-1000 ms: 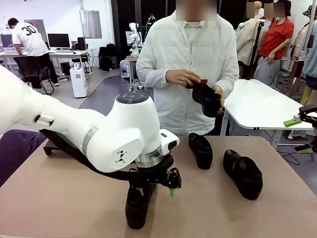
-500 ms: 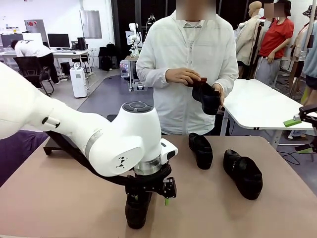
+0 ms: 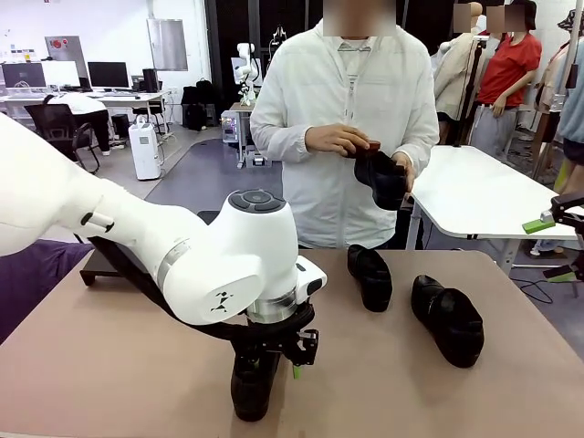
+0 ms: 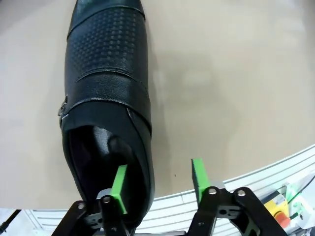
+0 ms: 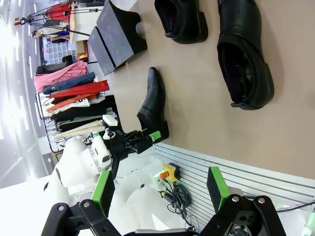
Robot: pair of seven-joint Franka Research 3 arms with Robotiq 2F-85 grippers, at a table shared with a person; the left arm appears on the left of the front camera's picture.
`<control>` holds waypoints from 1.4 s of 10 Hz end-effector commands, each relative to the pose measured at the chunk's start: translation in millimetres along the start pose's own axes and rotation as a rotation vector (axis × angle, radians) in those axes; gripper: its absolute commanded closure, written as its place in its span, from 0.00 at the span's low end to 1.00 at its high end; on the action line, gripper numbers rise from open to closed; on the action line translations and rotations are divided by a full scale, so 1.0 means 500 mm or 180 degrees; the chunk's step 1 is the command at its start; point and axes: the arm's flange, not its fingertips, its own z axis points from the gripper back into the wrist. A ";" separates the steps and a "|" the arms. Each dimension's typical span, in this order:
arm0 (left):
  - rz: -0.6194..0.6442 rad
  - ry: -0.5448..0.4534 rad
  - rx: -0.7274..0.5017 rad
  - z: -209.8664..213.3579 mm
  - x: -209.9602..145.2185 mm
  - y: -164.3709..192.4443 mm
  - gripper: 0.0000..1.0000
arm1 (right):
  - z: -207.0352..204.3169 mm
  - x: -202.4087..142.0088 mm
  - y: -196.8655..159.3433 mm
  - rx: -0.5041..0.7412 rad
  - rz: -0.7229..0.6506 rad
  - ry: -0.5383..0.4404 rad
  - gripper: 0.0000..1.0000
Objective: Organize the shoes by placing them on the stand.
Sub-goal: Place the Shoe from the middle of the table onto the Shoes Stand.
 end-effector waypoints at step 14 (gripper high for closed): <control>-0.0365 -0.0118 0.0258 0.249 -0.027 0.121 1.00 | 0.006 0.001 0.004 -0.0018 -0.0026 0.0021 0.00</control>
